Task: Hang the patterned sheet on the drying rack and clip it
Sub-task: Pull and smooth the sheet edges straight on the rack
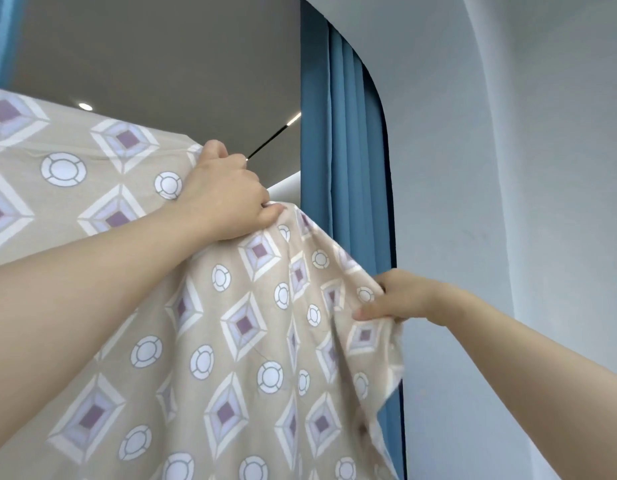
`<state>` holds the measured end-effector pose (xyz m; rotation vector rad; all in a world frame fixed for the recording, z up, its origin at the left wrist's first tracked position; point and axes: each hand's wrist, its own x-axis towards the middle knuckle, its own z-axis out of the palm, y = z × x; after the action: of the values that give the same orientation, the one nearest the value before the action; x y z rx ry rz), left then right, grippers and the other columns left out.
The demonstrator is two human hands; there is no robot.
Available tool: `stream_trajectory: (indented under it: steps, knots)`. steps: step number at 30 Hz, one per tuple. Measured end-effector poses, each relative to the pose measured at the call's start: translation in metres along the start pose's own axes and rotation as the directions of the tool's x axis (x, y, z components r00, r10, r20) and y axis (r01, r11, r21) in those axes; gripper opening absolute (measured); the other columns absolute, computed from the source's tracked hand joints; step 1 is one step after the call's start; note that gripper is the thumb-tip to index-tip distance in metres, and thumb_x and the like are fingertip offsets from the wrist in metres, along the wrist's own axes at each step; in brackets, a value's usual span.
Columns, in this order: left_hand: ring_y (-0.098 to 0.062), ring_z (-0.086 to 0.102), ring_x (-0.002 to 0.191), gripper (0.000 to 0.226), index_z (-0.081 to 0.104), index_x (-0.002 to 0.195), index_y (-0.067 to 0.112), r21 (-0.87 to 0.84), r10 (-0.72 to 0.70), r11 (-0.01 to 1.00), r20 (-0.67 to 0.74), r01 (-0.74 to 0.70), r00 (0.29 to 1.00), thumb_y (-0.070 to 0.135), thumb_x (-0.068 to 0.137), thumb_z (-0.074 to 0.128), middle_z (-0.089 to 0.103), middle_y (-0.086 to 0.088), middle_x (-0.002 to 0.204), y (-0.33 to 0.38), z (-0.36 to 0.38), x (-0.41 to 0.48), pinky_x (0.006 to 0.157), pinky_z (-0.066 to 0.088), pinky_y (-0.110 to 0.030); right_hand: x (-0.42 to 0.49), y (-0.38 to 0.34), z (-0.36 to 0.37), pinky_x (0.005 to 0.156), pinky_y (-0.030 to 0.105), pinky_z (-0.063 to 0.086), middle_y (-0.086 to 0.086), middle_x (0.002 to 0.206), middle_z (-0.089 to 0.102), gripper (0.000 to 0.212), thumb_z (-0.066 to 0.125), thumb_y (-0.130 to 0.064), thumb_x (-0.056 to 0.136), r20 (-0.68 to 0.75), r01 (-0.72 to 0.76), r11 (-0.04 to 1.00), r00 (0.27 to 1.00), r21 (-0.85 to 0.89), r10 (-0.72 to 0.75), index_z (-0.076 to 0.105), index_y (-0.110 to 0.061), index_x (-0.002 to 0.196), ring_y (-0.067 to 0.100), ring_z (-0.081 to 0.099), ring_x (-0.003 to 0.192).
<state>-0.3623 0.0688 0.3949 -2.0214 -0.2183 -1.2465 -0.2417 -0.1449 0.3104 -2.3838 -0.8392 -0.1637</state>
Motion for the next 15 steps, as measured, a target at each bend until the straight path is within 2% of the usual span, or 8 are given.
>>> stream_trajectory:
  steps: [2,3,5,7,8,10,13,15]
  knots:
    - [-0.018,0.044,0.088,0.057,0.071,0.082,0.023,0.002,-0.002,1.000,-0.019,0.002,1.000,0.047,0.095,0.020,0.065,0.005,0.084,0.005,-0.001,-0.002,0.097,0.025,-0.039,-0.008,0.009,0.005,0.078,0.032,0.052,0.011,0.105,0.066,0.025,0.062,-0.030,0.086,0.044,-0.129,0.986,0.990,-0.108,0.135,0.062,-0.011,0.101,0.023,0.062,0.093]
    - [-0.019,0.045,0.091,0.057,0.071,0.085,0.023,0.002,-0.003,1.000,-0.028,0.003,1.000,0.047,0.096,0.020,0.065,0.004,0.086,0.009,-0.002,-0.002,0.098,0.025,-0.039,-0.013,0.012,0.006,0.077,0.032,0.051,0.009,0.102,0.064,0.025,0.056,-0.030,0.089,0.020,-0.176,0.975,0.983,-0.135,0.181,0.061,-0.010,0.103,0.023,0.060,0.093]
    - [-0.021,0.046,0.094,0.056,0.071,0.092,0.021,-0.001,-0.010,1.000,-0.050,0.010,0.999,0.045,0.096,0.020,0.066,0.002,0.090,0.017,-0.003,-0.001,0.100,0.024,-0.039,-0.022,0.015,0.001,0.065,0.025,0.045,0.005,0.084,0.057,0.020,0.046,-0.026,0.093,-0.101,-0.224,0.966,0.972,-0.130,0.212,0.060,-0.011,0.089,0.020,0.053,0.077]
    - [-0.023,0.047,0.097,0.055,0.071,0.098,0.020,-0.006,-0.024,1.000,-0.060,0.023,0.998,0.044,0.096,0.021,0.066,-0.001,0.094,0.024,-0.002,0.000,0.103,0.022,-0.040,-0.027,0.022,-0.007,0.052,0.022,0.033,0.000,0.070,0.051,0.028,0.041,-0.021,0.096,-0.274,-0.204,0.975,0.946,-0.093,0.172,0.053,-0.014,0.072,0.019,0.048,0.068]
    - [-0.024,0.047,0.098,0.055,0.070,0.100,0.018,-0.014,-0.032,0.999,-0.061,0.032,0.998,0.043,0.097,0.021,0.066,-0.002,0.095,0.027,-0.002,0.000,0.105,0.020,-0.040,-0.029,0.026,-0.011,0.052,0.021,0.032,-0.001,0.068,0.050,0.030,0.039,-0.021,0.098,-0.346,-0.176,0.984,0.926,-0.038,0.152,0.051,-0.015,0.071,0.020,0.048,0.069]
    - [-0.026,0.047,0.103,0.053,0.068,0.103,0.015,-0.032,-0.055,0.998,-0.060,0.054,0.997,0.042,0.097,0.023,0.065,-0.004,0.100,0.034,-0.001,-0.001,0.109,0.016,-0.041,-0.033,0.034,-0.015,0.057,0.023,0.037,0.002,0.072,0.054,0.030,0.040,-0.021,0.099,-0.388,-0.117,0.975,0.903,0.191,0.185,0.053,-0.015,0.074,0.021,0.050,0.071]
    - [-0.027,0.047,0.109,0.047,0.065,0.105,0.013,-0.073,-0.082,0.994,-0.029,0.079,0.996,0.039,0.096,0.026,0.065,-0.005,0.106,0.047,-0.002,0.000,0.112,0.011,-0.045,-0.040,0.033,-0.018,0.060,0.027,0.047,0.007,0.083,0.062,0.018,0.046,-0.020,0.098,-0.281,-0.049,0.778,0.917,0.627,0.284,0.062,-0.014,0.090,0.023,0.058,0.071]
    - [-0.026,0.047,0.112,0.046,0.060,0.109,0.014,-0.122,-0.081,0.989,0.012,0.082,0.997,0.042,0.094,0.027,0.064,-0.004,0.110,0.057,-0.004,0.000,0.113,0.009,-0.047,-0.044,0.030,-0.022,0.059,0.028,0.049,0.006,0.080,0.064,0.013,0.051,-0.016,0.095,-0.252,-0.003,0.642,0.918,0.766,0.305,0.063,-0.012,0.092,0.021,0.060,0.068]
